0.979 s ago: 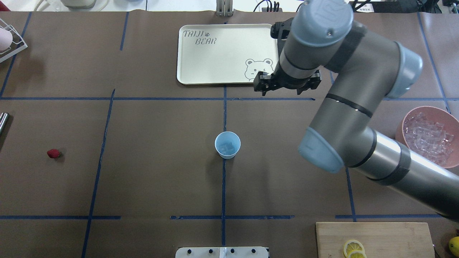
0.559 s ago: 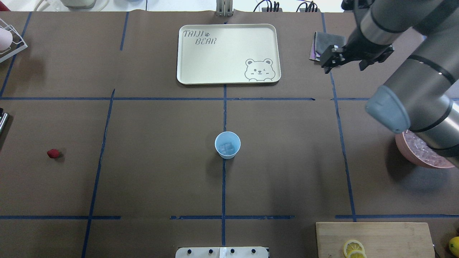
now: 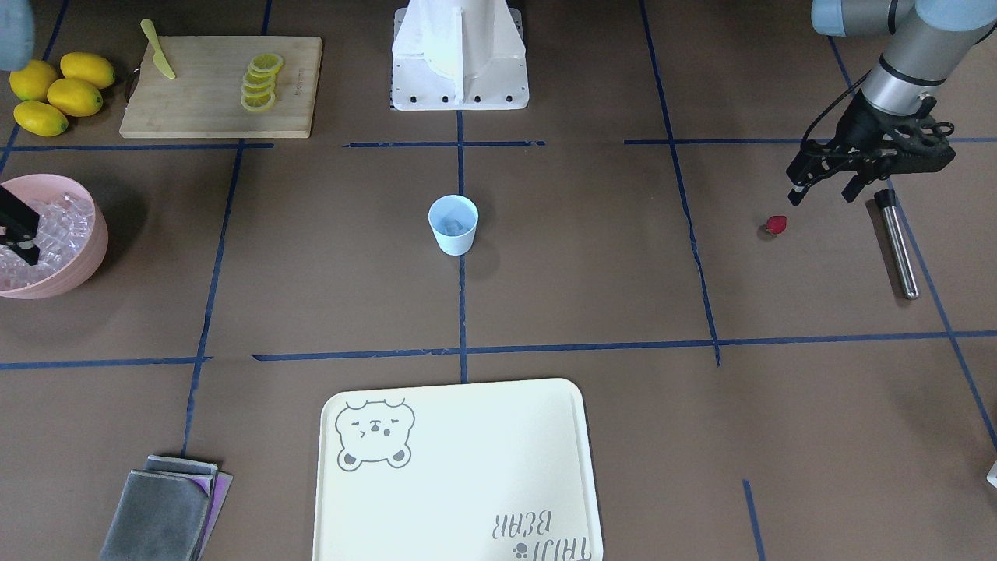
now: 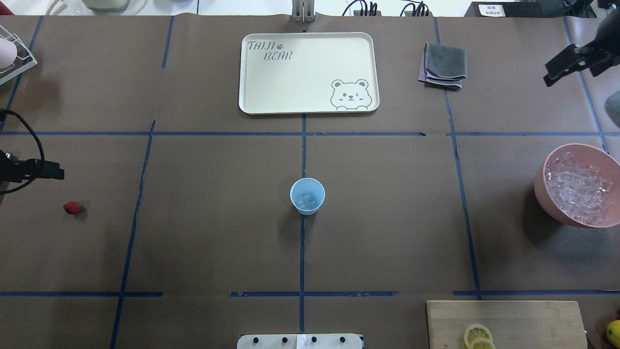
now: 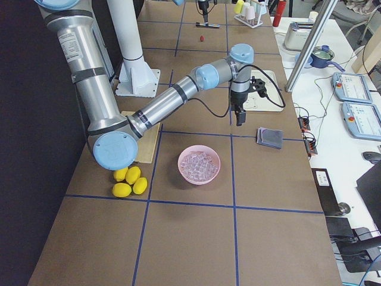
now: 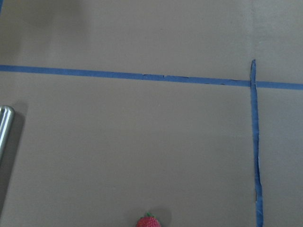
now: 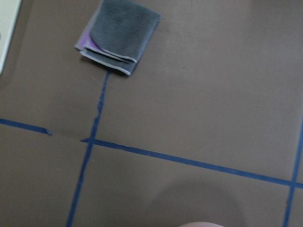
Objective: Mash ice and strawberries in cup
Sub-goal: 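Lower the left gripper onto the red strawberry and grasp it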
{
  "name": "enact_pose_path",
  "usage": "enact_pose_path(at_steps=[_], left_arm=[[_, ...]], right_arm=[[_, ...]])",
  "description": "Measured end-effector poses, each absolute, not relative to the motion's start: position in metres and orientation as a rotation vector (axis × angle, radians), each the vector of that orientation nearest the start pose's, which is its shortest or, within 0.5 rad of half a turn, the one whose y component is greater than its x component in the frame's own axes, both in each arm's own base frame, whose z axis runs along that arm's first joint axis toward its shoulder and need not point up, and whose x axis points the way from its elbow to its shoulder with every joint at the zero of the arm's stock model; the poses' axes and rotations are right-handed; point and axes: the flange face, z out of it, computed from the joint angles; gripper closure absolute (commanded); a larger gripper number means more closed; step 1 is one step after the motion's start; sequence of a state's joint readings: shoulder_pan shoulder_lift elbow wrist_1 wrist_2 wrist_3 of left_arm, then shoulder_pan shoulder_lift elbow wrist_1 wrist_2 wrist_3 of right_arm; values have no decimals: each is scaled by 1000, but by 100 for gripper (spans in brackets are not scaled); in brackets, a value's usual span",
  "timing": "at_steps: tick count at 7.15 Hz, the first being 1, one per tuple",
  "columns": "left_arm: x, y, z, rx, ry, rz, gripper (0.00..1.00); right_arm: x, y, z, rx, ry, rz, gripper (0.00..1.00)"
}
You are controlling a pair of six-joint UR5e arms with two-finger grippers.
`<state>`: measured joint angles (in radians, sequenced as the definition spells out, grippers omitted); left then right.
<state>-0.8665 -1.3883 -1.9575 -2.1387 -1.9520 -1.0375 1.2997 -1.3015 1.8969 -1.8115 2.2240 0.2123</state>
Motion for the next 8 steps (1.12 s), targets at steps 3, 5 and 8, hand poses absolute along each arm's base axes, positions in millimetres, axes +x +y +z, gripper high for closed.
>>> enact_pose_path(at_steps=[3,5,8], left_arm=[[252,-401,546,234,801,-173,5],[269,-393,556,220,800,-155,5],[280,-387,565,207,786,-142,7]], right_arm=[[6,-543,464,161,-707,-184,1],[28,-531,488,140,-718,-156,1],[37,-525,499,125,-728,-136,1]])
